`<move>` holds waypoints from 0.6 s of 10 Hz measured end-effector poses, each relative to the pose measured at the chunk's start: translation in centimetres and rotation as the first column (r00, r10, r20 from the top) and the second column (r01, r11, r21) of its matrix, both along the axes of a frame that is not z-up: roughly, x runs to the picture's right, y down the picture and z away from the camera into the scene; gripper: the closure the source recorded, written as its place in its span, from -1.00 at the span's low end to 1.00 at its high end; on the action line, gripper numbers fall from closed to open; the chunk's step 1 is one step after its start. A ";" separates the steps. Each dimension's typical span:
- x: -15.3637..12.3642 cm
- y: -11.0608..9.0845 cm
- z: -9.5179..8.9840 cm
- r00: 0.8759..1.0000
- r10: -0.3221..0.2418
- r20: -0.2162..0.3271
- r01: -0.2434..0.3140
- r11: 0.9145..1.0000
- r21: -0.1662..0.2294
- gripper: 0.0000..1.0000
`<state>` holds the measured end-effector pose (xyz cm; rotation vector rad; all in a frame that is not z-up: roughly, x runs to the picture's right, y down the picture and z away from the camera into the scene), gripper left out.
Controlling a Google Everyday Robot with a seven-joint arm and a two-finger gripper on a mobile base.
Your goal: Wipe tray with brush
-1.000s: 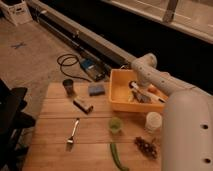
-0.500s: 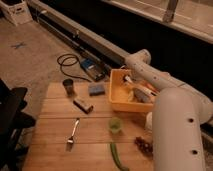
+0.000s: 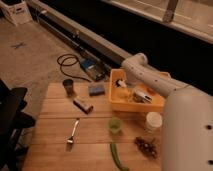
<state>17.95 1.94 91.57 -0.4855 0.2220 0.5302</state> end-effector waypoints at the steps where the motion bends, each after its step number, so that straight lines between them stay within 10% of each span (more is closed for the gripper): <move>1: 0.2 1.2 -0.7 1.000 -0.012 -0.012 0.011 0.999 -0.030 1.00; 6: 5.9 1.1 -0.8 0.990 0.009 -0.142 -0.019 0.997 -0.069 1.00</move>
